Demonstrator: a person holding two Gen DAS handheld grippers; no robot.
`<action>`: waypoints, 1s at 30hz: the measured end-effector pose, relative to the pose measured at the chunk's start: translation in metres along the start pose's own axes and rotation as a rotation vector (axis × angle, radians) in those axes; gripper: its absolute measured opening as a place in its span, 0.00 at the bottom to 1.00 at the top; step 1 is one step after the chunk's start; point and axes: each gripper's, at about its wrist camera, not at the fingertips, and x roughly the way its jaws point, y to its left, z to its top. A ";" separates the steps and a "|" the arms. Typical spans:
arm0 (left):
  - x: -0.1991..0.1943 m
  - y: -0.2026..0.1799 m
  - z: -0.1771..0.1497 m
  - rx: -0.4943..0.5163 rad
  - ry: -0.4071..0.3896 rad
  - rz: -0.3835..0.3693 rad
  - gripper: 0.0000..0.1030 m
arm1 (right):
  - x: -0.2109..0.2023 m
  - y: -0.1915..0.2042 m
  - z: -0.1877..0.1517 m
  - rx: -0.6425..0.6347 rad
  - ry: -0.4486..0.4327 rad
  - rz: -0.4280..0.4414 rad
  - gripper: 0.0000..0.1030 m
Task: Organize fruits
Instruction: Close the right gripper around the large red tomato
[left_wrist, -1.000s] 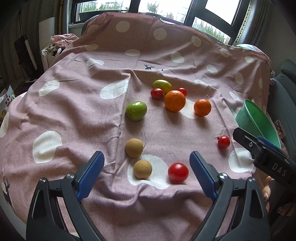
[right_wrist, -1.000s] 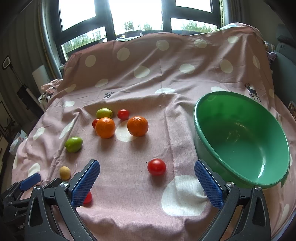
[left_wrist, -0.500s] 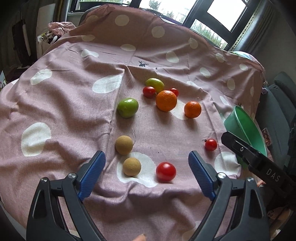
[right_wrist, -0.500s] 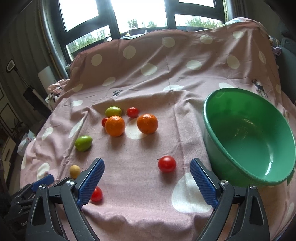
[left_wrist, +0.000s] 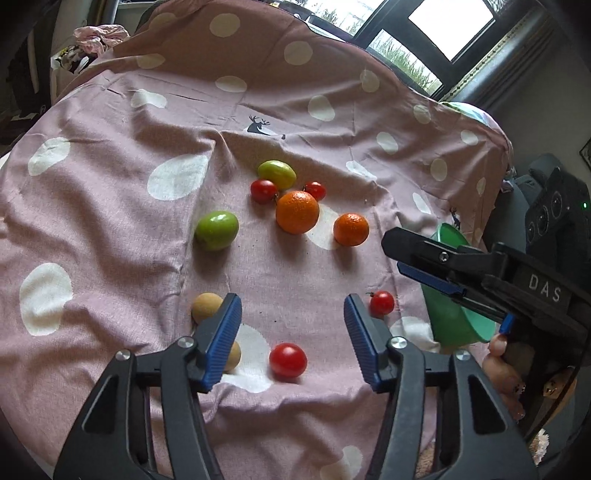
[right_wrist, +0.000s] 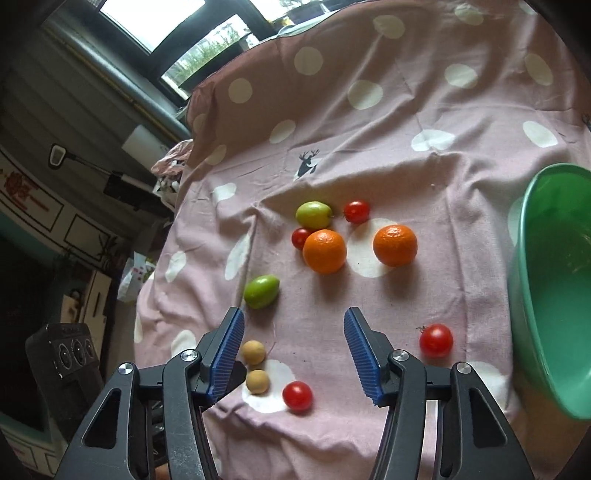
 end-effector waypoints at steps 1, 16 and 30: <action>0.005 -0.002 -0.003 0.014 0.010 0.015 0.48 | 0.003 -0.005 -0.002 0.010 -0.003 -0.018 0.57; 0.050 -0.006 -0.020 0.067 0.122 0.062 0.40 | 0.021 -0.048 -0.012 0.028 0.043 -0.376 0.46; 0.063 -0.011 -0.028 0.101 0.137 0.085 0.27 | 0.041 -0.059 -0.017 0.031 0.098 -0.412 0.39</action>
